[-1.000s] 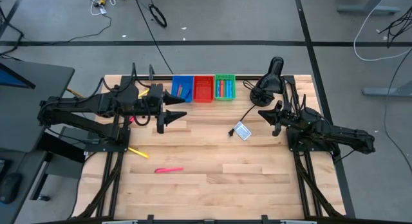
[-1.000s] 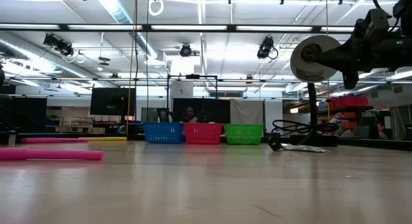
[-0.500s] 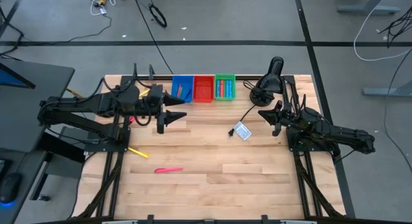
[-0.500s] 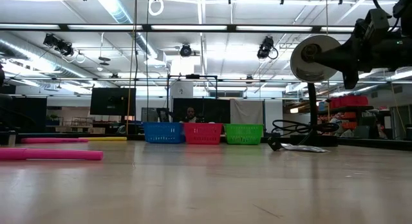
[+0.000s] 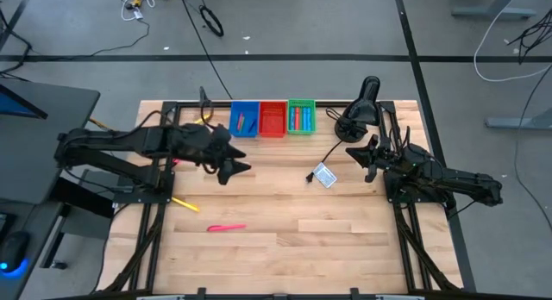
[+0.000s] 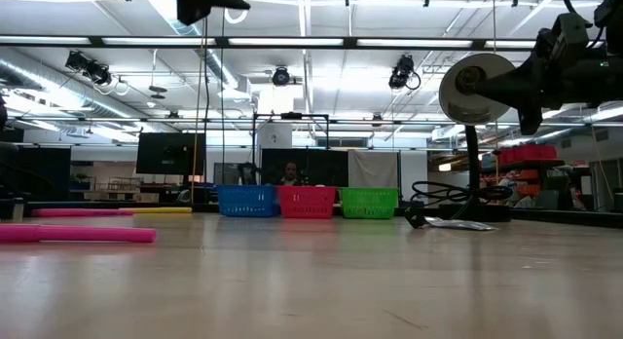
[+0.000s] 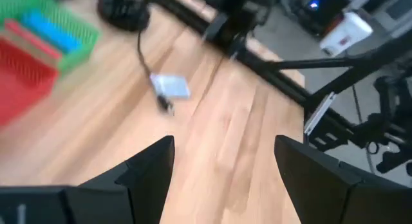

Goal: Pick & Place Markers
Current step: Put the bottom pink marker into the red bin

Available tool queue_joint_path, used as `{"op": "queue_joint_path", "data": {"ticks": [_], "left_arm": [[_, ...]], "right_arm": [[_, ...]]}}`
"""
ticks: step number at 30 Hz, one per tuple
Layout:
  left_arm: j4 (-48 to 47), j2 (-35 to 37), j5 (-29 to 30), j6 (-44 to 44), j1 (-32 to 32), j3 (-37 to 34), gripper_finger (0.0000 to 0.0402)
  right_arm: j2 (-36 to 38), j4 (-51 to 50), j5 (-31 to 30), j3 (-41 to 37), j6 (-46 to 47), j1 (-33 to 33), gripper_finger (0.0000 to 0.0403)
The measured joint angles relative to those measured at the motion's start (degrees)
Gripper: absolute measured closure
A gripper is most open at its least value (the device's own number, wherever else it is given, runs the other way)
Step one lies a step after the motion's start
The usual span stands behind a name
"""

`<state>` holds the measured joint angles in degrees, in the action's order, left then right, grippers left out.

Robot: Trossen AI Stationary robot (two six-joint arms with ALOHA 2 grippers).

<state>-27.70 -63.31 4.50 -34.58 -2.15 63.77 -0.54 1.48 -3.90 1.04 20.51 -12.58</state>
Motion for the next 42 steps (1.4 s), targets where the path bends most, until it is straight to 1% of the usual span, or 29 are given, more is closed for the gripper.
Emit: {"op": "queue_joint_path", "data": {"ticks": [5, 10, 15, 19, 22, 26, 33, 38, 42], "left_arm": [[-4.26, -2.87, -1.71, -10.16, 0.00, 0.02, 0.0126], [-7.52, -6.67, -3.99, -24.61, -0.93, 0.02, 0.0126], [-9.84, -11.21, -7.18, -37.89, -3.74, 0.02, 0.0126], [-12.42, -14.58, -11.14, -48.35, -6.40, 0.02, 0.0126], [-14.52, -16.71, -13.95, -54.44, -9.02, 0.02, 0.0126], [-16.73, -19.21, -16.61, -61.42, -12.60, 0.02, 0.0126], [-19.73, -22.39, -17.07, -71.50, -17.56, 0.02, 0.0126], [-20.87, -24.46, -17.40, -76.42, -20.62, 0.02, 0.0126], [-23.51, -26.11, -19.59, -80.42, -22.72, 0.02, 0.0126]], "right_arm": [[0.00, 0.04, 0.02, 0.00, -0.02, 0.00, 0.0392], [0.00, 0.07, 0.04, 0.00, -0.02, -0.01, 0.0392], [0.00, 0.09, 0.02, 0.00, -0.02, -0.02, 0.0392], [0.00, 0.13, 0.02, 0.00, -0.02, 0.00, 0.0392], [0.00, 0.13, 0.02, 0.00, -0.02, -0.02, 0.0392], [0.00, 0.13, 0.02, 0.00, -0.02, -0.02, 0.0392], [0.00, 0.13, 0.02, 0.00, -0.02, -0.02, 0.0392], [0.00, 0.13, 0.02, 0.00, -0.02, -0.02, 0.0392], [0.00, 0.15, 0.01, -0.02, -0.02, -0.01, 0.0392]]}}
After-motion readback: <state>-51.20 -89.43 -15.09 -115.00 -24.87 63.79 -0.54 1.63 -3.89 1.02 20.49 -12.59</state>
